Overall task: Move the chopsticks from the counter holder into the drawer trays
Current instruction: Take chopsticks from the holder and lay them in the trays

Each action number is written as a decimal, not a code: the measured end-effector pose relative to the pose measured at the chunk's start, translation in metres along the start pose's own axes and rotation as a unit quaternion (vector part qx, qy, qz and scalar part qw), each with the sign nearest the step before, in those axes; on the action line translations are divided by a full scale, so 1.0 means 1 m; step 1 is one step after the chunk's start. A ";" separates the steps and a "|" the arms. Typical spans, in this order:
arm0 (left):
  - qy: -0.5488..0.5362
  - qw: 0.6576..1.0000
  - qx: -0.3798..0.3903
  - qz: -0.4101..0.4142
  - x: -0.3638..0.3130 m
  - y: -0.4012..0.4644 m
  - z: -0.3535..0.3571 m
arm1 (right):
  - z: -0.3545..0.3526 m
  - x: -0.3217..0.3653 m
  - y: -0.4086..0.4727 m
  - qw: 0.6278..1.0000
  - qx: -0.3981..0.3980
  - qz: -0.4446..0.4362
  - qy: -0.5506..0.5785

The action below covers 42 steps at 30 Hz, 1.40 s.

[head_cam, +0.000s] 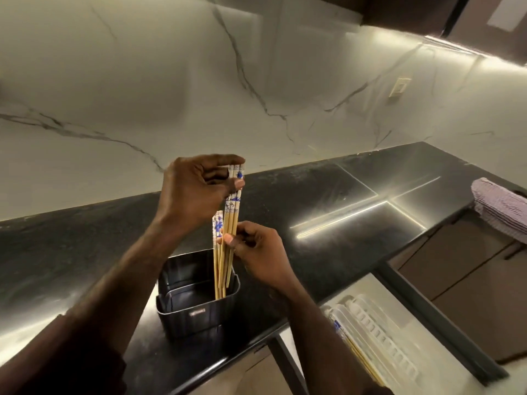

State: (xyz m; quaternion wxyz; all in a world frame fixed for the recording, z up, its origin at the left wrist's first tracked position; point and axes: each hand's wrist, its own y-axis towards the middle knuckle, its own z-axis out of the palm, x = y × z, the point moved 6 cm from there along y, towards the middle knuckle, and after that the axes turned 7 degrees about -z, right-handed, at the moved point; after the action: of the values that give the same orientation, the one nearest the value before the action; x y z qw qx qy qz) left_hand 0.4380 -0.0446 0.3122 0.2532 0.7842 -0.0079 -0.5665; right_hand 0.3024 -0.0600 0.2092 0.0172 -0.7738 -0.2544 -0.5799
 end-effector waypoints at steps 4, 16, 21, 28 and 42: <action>-0.048 0.999 0.019 0.006 -0.037 -0.019 0.030 | -0.048 0.012 -0.035 0.998 0.021 0.003 0.060; -0.218 0.972 0.067 -0.060 -0.117 -0.130 0.218 | -0.253 0.003 -0.216 0.994 -0.033 0.101 -0.009; -0.202 0.972 0.088 -0.078 -0.130 -0.157 0.296 | -0.326 -0.017 -0.260 0.983 -0.080 0.147 -0.068; -0.107 0.983 0.113 -0.098 -0.090 -0.155 0.381 | -0.371 -0.090 -0.270 0.963 -0.098 0.228 -0.103; 0.127 0.950 0.207 -0.196 0.112 -0.138 0.508 | -0.388 -0.296 -0.228 0.908 -0.013 0.370 -0.195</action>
State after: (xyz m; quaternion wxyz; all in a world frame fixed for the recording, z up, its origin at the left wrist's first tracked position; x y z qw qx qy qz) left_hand -0.0129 -0.1549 0.0410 -0.0317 0.8712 0.0609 -0.4861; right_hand -0.1950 -0.0972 0.0062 0.1703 -0.9102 0.0595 -0.3729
